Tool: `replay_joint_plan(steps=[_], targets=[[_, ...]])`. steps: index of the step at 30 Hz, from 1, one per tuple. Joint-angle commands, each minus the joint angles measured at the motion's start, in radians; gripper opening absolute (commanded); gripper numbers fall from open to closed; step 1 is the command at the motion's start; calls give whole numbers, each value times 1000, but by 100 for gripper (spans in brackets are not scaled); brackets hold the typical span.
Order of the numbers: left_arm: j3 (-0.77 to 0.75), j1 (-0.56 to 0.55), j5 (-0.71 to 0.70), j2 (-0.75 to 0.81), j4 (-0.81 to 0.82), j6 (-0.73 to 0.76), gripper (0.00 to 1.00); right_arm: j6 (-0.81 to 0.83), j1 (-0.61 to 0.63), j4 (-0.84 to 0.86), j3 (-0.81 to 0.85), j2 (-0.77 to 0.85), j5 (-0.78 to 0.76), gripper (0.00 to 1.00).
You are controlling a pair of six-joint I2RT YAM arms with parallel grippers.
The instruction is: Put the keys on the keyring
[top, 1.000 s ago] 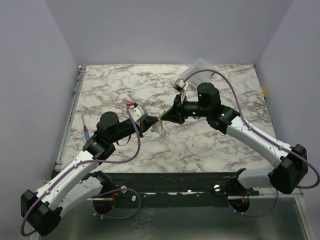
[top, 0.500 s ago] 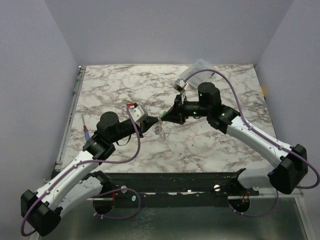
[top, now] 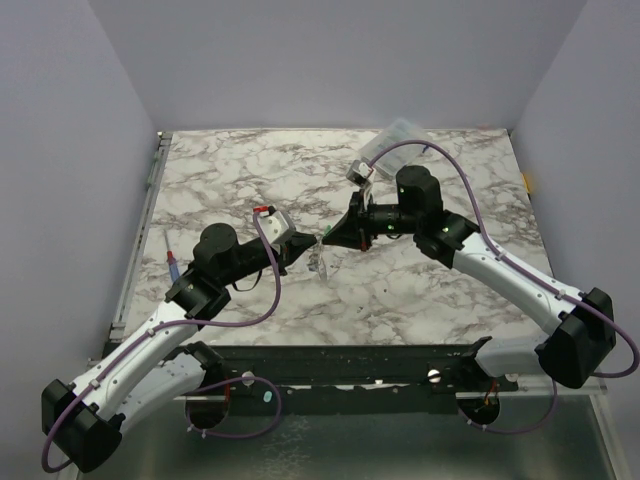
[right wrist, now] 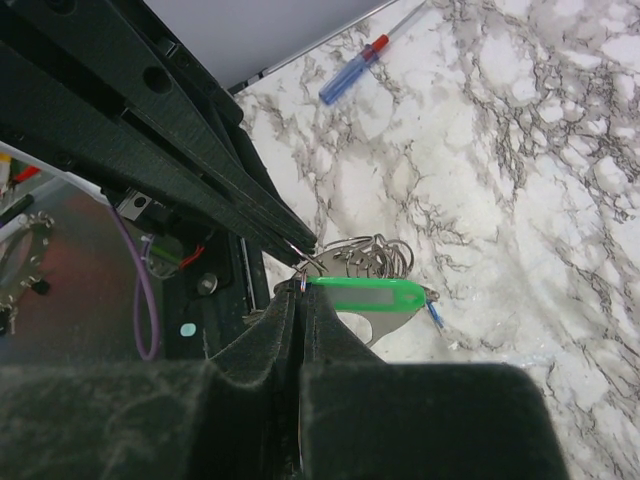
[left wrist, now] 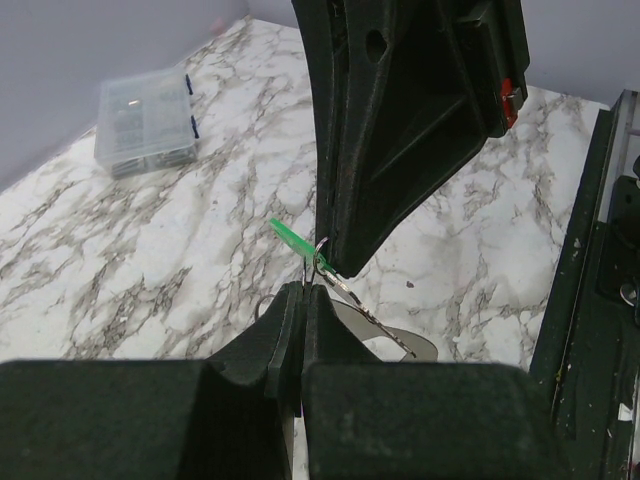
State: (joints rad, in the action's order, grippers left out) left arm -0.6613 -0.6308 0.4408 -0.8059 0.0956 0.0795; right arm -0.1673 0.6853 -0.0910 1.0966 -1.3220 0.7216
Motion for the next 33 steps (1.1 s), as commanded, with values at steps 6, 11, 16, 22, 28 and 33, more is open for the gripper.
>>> replay_joint_plan(steps=[6,11,16,22,28,33], targets=[[-3,-9,51,6,32,2,0,10,-2,56,-12,5,67,1],[-3,-9,53,10,32,2,0,0,-2,76,-26,7,67,1],[-6,-8,48,18,34,-1,0,0,-2,76,-33,7,63,1],[-4,-9,41,27,38,-2,0,-7,-2,82,-58,9,52,1],[-1,-8,34,41,48,-4,0,-17,-2,131,-80,20,65,3],[3,-7,33,48,53,-4,0,-23,-3,143,-84,26,68,11]])
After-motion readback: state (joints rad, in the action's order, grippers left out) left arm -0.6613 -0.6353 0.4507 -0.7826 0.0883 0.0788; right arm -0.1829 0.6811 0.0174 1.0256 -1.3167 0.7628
